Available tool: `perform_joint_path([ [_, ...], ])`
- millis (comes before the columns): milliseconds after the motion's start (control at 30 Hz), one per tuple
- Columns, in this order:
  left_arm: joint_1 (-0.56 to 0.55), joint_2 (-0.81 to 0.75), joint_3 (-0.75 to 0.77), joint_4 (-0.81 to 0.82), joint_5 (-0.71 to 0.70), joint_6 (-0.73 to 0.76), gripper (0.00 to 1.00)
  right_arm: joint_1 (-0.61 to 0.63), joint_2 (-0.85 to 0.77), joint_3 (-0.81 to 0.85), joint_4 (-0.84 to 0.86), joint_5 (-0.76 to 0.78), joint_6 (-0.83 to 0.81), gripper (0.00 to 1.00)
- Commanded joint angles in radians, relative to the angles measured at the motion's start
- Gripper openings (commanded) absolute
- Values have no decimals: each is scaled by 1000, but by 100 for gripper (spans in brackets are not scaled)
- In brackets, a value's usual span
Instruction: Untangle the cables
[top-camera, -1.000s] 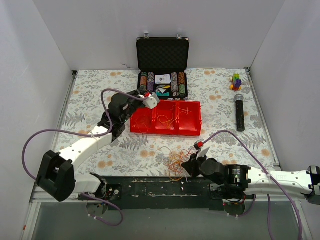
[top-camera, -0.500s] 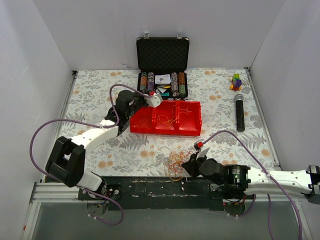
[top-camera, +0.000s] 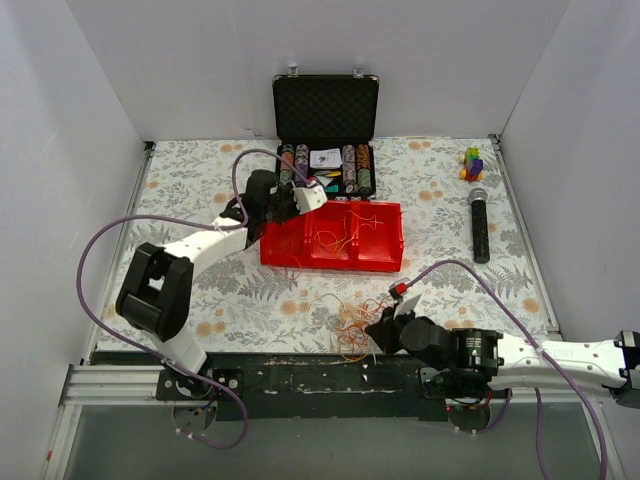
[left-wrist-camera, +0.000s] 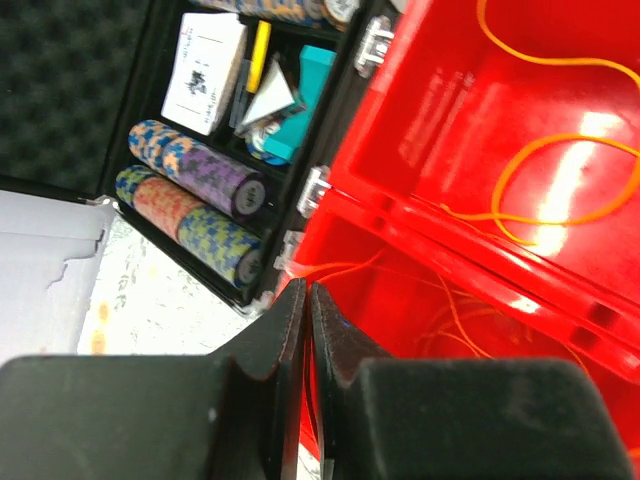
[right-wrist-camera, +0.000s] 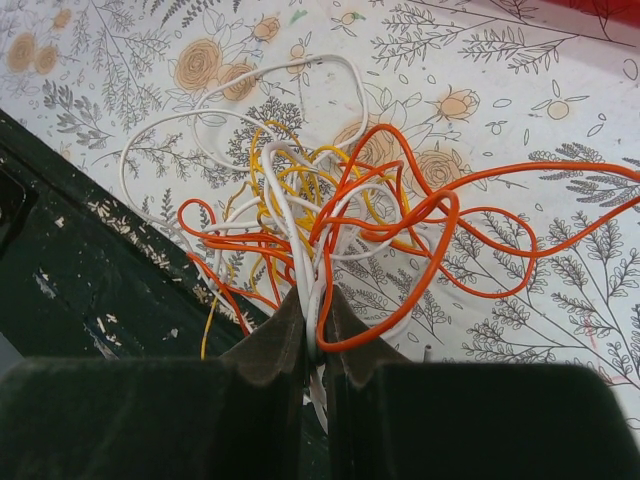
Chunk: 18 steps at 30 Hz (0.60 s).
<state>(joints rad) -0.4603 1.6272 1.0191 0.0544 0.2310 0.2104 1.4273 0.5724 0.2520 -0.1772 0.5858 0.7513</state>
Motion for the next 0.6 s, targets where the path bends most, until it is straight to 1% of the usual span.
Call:
perform_joint_path([
  [0, 22, 32, 136, -37, 34, -57, 8, 5, -11, 47, -7, 37, 14, 3],
  [33, 22, 45, 162, -85, 48, -45, 14, 5, -12, 49, -7, 37, 13, 3],
  [67, 22, 63, 192, -137, 65, -14, 25, 5, -11, 52, -8, 40, 13, 3],
  [100, 22, 77, 220, -192, 76, 0, 31, 5, -8, 56, -11, 43, 14, 3],
  [167, 22, 94, 263, -260, 80, -6, 36, 7, -8, 62, -22, 48, 13, 3],
  [267, 22, 86, 271, -339, 109, 3, 45, 7, -12, 63, -28, 51, 14, 3],
  [367, 22, 56, 266, -338, 111, -5, 55, 7, -17, 56, -28, 51, 19, 3],
  [433, 31, 49, 308, -329, 108, -49, 58, 7, -17, 53, -25, 48, 19, 3],
  [500, 52, 45, 381, -350, 137, -107, 62, 7, -13, 55, -25, 48, 20, 4],
  [567, 80, 39, 450, -421, 171, -138, 64, 7, -13, 53, -24, 48, 20, 3],
])
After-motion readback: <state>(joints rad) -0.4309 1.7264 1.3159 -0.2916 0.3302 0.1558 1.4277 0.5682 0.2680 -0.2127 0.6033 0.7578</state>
